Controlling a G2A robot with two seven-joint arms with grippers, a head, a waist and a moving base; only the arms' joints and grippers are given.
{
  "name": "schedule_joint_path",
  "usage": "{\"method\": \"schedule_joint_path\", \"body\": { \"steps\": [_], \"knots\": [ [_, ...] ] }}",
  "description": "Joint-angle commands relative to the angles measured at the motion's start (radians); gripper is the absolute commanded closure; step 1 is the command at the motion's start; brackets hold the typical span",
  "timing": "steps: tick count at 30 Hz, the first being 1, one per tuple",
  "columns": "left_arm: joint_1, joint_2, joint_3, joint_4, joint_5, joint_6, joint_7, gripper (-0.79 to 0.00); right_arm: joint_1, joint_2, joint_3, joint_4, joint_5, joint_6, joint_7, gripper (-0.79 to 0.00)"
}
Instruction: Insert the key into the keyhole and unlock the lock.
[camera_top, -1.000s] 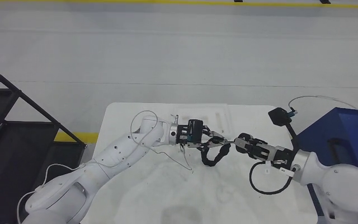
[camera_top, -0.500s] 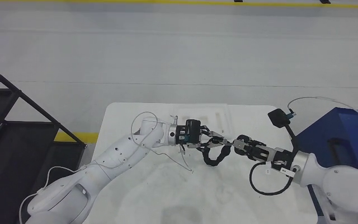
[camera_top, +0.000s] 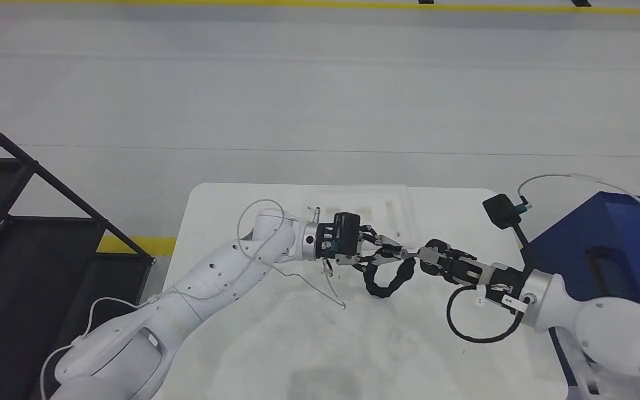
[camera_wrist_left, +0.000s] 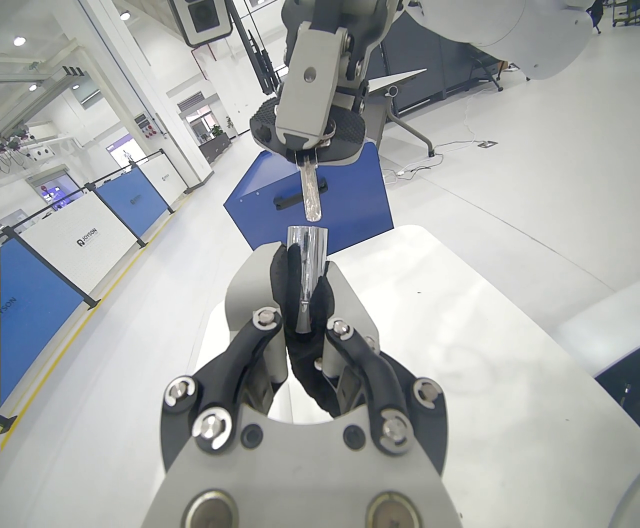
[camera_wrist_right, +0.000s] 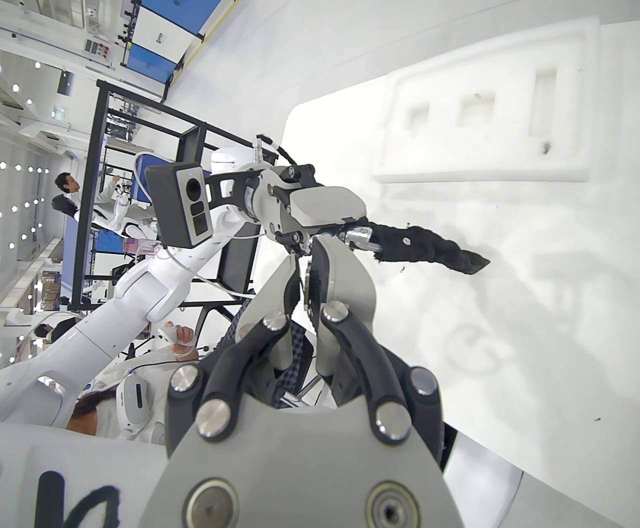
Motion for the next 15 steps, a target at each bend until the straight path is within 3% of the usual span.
{"method": "schedule_joint_path", "body": {
  "steps": [1,15],
  "knots": [
    [0.000,-0.003,-0.001,0.004,0.002,-0.004,0.004,0.000,0.002,0.001,-0.001,0.003,0.001,-0.001,0.000,0.000],
    [-0.003,-0.017,-0.010,0.029,0.026,-0.032,0.032,0.000,0.023,0.006,-0.028,0.024,-0.012,0.003,-0.017,0.000]
  ]
}}
